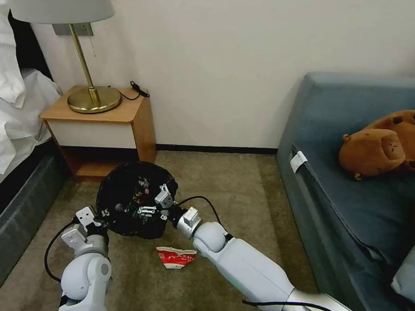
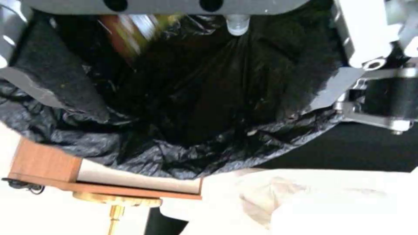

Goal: Pick up the trash bin, then pick up the garbage on the floor and place it into the trash bin.

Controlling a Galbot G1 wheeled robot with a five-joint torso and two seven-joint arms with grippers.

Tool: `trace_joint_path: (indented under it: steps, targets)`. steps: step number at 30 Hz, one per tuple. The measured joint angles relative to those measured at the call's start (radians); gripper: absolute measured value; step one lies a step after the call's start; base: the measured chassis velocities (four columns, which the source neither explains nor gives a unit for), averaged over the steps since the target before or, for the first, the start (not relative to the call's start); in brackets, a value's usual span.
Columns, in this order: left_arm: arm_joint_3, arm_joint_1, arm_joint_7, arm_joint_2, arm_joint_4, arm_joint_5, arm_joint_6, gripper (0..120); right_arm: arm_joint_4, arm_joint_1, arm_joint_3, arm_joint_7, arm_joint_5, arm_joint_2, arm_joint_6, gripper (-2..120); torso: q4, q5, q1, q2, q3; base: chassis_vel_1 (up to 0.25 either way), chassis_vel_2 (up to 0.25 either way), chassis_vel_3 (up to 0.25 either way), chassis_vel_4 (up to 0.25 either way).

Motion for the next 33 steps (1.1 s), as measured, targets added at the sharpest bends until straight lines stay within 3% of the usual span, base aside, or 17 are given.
trace_joint_path:
  steps: [11,18,33]
  targets:
    - [-0.003,-0.002,0.002,0.002,0.005,-0.005,0.000,1,0.019,0.049,0.091,0.017,-0.023,0.007,-0.003,100,0.0000,0.0000,0.000,0.000,0.000,0.000,0.000,0.000,0.000]
    - [-0.003,-0.004,0.003,0.003,0.011,-0.006,0.000,1,0.022,0.065,0.211,0.080,-0.083,0.012,-0.038,100,0.0000,0.0000,0.000,0.000,0.000,0.000,0.000,0.000,0.000]
    - [-0.007,0.009,0.009,0.010,0.015,-0.021,-0.003,1,-0.193,0.027,0.361,0.084,-0.208,-0.012,-0.059,100,0.0000,0.0002,0.000,0.000,0.000,0.000,0.000,0.000,0.000]
